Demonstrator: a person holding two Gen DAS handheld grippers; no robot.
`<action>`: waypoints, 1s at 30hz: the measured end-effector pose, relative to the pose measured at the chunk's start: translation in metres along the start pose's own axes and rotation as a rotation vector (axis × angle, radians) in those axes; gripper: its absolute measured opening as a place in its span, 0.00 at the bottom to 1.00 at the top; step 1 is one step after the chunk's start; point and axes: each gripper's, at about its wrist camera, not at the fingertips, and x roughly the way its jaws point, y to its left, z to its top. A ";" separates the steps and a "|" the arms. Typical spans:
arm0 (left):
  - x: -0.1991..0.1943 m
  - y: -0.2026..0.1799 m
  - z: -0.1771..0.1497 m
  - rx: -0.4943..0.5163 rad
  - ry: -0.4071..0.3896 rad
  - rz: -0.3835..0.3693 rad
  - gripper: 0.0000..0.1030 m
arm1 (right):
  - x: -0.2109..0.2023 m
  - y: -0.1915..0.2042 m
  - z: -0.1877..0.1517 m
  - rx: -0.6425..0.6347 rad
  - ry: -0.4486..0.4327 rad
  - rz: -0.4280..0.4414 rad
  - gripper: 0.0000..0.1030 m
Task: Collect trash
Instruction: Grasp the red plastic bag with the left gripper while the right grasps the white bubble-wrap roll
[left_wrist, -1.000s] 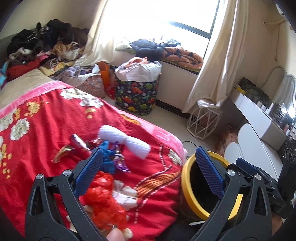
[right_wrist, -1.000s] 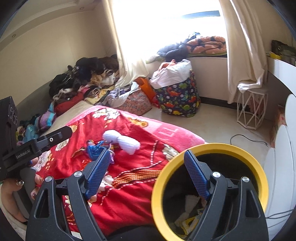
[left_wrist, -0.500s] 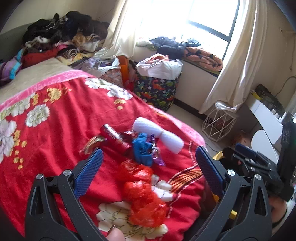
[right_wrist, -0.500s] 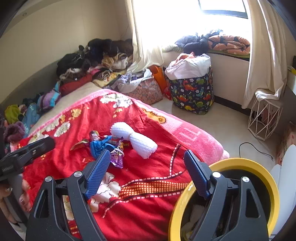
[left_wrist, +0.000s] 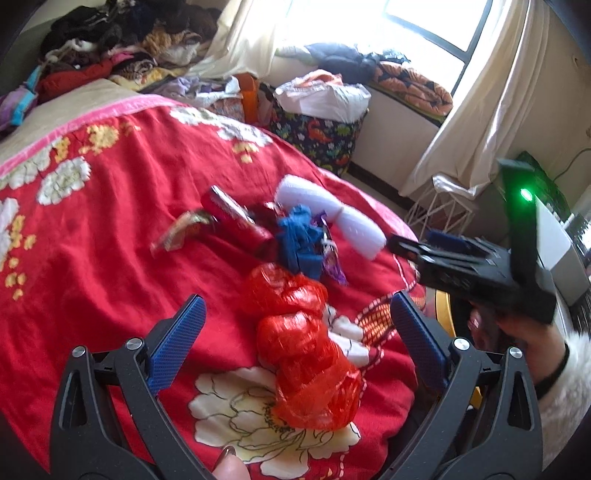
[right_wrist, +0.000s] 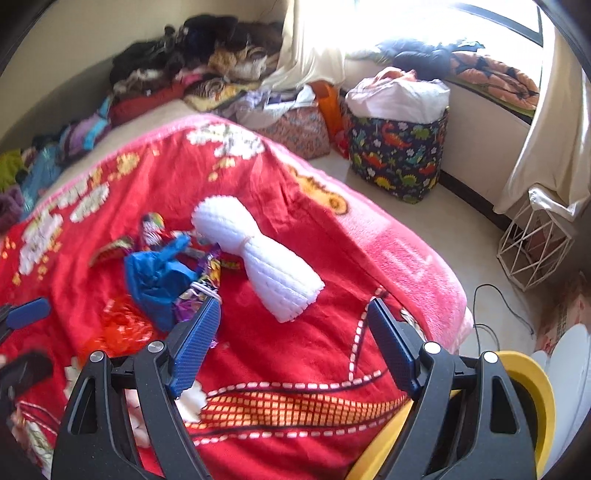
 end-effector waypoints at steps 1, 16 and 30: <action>0.003 -0.001 -0.002 0.003 0.009 -0.004 0.89 | 0.007 0.002 0.002 -0.013 0.014 -0.003 0.77; 0.034 -0.013 -0.028 0.058 0.129 0.006 0.89 | 0.076 0.004 0.016 -0.044 0.161 -0.026 0.53; 0.044 -0.010 -0.039 0.058 0.195 -0.004 0.40 | 0.024 -0.012 -0.014 0.183 0.083 0.108 0.29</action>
